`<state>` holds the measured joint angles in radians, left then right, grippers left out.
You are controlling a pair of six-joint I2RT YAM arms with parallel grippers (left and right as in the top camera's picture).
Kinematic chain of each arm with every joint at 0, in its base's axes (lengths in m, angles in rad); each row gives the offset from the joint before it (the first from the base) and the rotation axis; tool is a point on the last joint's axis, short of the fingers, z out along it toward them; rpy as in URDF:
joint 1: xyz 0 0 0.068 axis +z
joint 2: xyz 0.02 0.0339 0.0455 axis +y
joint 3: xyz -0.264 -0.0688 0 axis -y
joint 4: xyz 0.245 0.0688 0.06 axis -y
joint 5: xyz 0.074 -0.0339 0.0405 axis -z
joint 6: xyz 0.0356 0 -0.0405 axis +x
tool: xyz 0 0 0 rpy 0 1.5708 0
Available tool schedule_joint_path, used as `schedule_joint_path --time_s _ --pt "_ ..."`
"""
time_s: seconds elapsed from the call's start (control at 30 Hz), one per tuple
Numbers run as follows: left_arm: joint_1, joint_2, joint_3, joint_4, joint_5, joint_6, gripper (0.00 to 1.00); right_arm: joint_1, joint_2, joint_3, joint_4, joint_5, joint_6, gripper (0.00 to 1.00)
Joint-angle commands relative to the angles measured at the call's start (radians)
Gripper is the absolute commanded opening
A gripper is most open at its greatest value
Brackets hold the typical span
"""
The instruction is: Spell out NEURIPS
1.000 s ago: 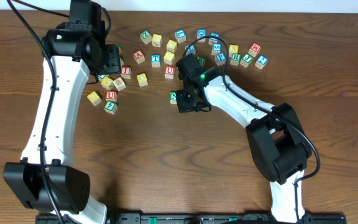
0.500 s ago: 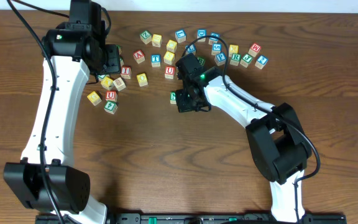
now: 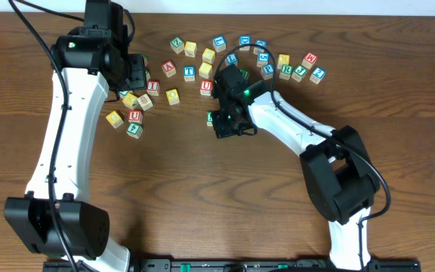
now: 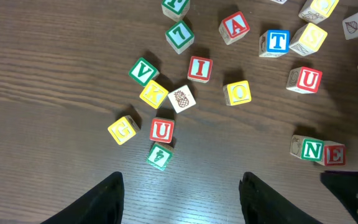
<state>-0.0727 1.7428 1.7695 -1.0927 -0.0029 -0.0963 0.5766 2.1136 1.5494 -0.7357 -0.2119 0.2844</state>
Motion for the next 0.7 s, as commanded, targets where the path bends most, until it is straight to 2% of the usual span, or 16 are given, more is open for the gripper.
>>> schedule_joint_path --time_s 0.0,0.17,0.67 --pt "0.004 -0.011 0.015 -0.002 -0.002 0.010 0.59 -0.047 -0.083 0.023 -0.024 0.095 0.050 0.01" --pt "0.004 -0.011 0.015 -0.002 -0.002 0.010 0.59 -0.092 -0.068 0.005 -0.026 0.101 0.094 0.01" --pt "0.004 -0.011 0.015 -0.002 -0.002 0.010 0.59 -0.057 0.010 0.004 -0.008 0.097 0.131 0.01"
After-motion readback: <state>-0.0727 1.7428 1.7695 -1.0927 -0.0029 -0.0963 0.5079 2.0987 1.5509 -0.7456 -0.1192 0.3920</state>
